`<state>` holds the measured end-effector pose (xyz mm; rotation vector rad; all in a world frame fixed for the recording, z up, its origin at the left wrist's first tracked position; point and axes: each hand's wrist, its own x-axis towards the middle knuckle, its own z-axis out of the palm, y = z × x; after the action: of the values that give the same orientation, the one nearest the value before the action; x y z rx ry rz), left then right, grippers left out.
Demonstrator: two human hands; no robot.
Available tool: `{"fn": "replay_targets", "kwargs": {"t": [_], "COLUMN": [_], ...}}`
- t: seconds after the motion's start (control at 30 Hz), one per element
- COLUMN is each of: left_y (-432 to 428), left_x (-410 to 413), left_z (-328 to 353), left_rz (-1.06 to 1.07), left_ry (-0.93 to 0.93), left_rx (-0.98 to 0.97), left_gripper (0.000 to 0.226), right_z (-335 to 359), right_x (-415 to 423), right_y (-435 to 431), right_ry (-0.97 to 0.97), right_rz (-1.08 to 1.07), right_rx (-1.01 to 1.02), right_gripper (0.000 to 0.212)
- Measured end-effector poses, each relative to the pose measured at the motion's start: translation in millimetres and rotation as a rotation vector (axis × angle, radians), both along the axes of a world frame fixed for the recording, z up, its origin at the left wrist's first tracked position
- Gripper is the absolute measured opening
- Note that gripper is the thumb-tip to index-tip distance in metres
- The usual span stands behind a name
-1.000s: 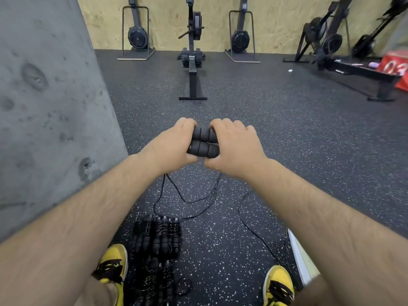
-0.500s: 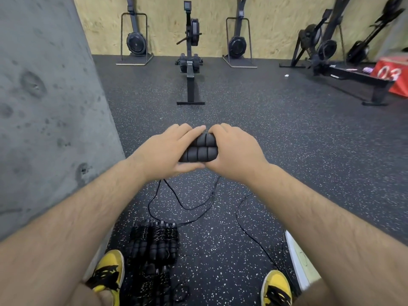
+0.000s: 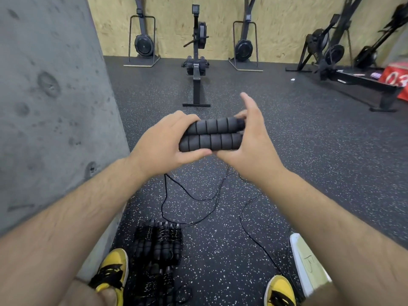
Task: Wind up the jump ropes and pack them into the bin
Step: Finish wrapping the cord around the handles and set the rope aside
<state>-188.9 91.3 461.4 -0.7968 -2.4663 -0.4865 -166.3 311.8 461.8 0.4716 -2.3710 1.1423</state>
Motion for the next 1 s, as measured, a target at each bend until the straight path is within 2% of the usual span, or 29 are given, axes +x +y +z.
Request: {"fn": "replay_targets", "kwargs": {"t": [0.07,0.1,0.17,0.2,0.27,0.37,0.43,0.5,0.53,0.67,0.87,0.93,1.0], "left_y": [-6,-8,-11,-12,-12,-14,-18,-24,-27,-43,-61,-63,-64], "left_x": [-2,-2,-2,-1,1,4,6,8,9,9,12,13,11], "left_z": [2,2,3,4,4,3,3,4,5,5,7,6,4], "left_rz": [0.024,0.032,0.034,0.028,0.016,0.001,-0.018,-0.031,-0.034,-0.051,-0.082,-0.069,-0.068], "left_ry": [0.000,-0.002,-0.001,0.001,0.004,-0.005,-0.007,-0.010,-0.011,-0.025,-0.040,-0.047,-0.046], "left_rx": [0.014,0.020,0.036,0.049,0.071,0.086,0.096,0.112,0.118,0.129,-0.068,-0.099,-0.129], "left_gripper": [0.063,0.062,0.062,0.063,0.064,0.064,0.065,0.068,0.071,0.075,0.067,0.066,0.065], "right_z": [-4,-8,-19,-25,-34,-38,-43,-50,-50,-37,-11,-7,-5], "right_x": [-2,-3,-4,-4,0,3,3,0,-2,-2,-16,-22,-23], "right_y": [-5,-10,-26,-36,-60,-103,-132,-151,-155,-134,-56,-34,-22], "right_ry": [-0.239,-0.371,-0.538,-0.570,-0.591,-0.605,-0.598,-0.564,-0.557,-0.565,-0.506,-0.536,-0.602], "right_rz": [-0.006,-0.015,-0.001,0.038,0.161,0.297,0.359,0.377,0.383,0.415,0.364,0.296,0.266], "right_rx": [-0.261,-0.321,-0.198,-0.106,-0.008,-0.018,-0.046,-0.038,-0.038,0.017,0.048,0.089,0.035], "right_gripper": [0.116,0.110,0.078,0.067,0.064,0.063,0.046,0.016,0.008,0.024,0.015,0.023,0.017]}}
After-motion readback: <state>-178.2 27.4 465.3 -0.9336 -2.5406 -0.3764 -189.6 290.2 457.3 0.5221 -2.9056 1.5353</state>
